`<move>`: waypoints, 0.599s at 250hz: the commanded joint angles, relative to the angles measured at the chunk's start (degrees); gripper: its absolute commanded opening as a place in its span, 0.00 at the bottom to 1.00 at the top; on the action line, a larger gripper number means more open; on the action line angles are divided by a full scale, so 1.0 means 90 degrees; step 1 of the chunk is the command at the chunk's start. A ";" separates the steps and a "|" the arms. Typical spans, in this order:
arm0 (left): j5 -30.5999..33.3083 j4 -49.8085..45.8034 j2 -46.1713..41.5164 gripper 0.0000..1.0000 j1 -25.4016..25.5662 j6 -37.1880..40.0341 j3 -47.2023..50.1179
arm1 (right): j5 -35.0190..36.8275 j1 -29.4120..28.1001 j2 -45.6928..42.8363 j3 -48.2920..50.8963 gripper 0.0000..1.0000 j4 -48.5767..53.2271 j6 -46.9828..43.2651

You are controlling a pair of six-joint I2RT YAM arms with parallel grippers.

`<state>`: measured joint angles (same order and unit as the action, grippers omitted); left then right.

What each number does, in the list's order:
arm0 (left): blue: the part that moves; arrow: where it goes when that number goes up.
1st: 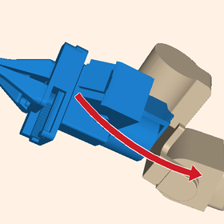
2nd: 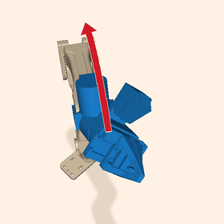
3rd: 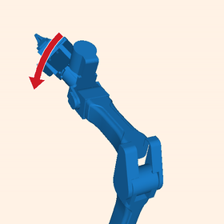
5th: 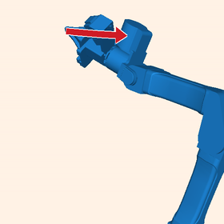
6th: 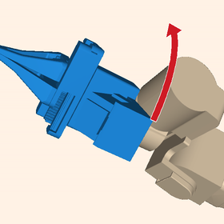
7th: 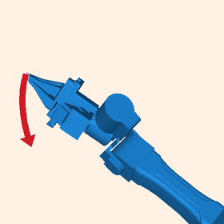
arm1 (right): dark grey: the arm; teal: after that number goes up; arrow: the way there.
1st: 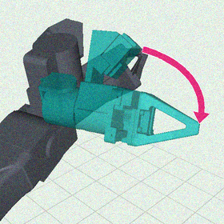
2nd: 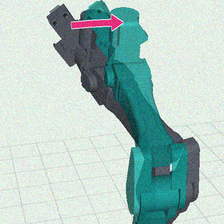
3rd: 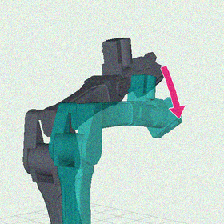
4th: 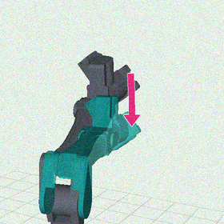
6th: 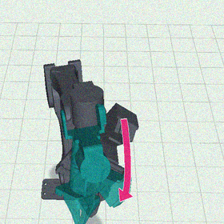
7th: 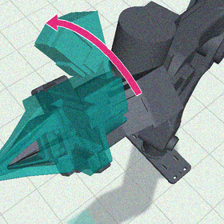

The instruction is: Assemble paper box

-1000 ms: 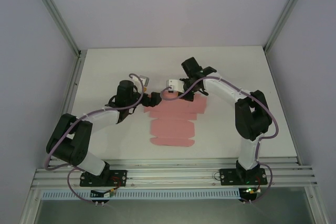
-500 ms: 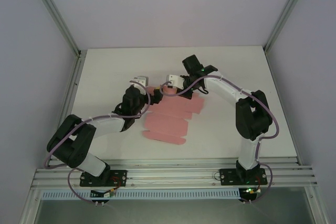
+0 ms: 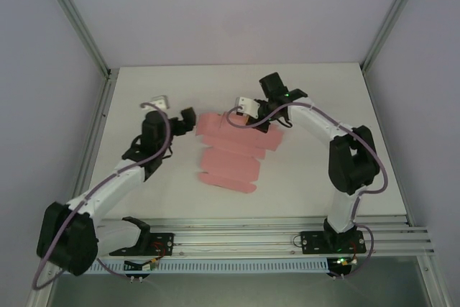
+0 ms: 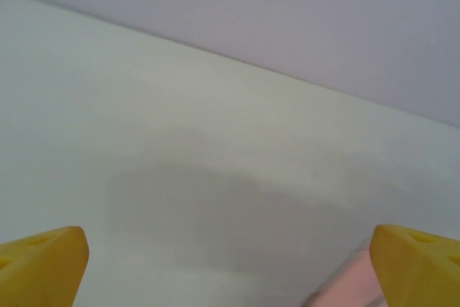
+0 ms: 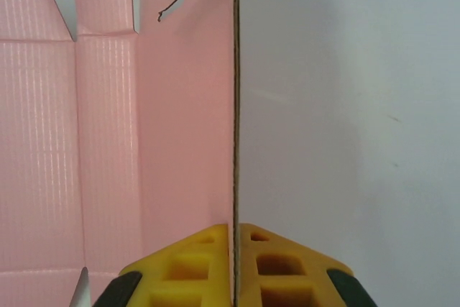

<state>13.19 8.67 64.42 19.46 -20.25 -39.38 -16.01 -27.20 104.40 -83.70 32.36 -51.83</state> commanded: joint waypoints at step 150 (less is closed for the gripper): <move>-0.4670 0.1752 0.1673 1.00 -0.1333 -0.1254 0.0900 | -0.2134 0.0577 -0.0746 0.0545 0.00 -0.0607 0.0553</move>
<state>-16.58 12.16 76.42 7.73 -30.24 -32.12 -29.76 -22.11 99.46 -79.15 28.01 -48.14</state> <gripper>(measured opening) 0.997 0.063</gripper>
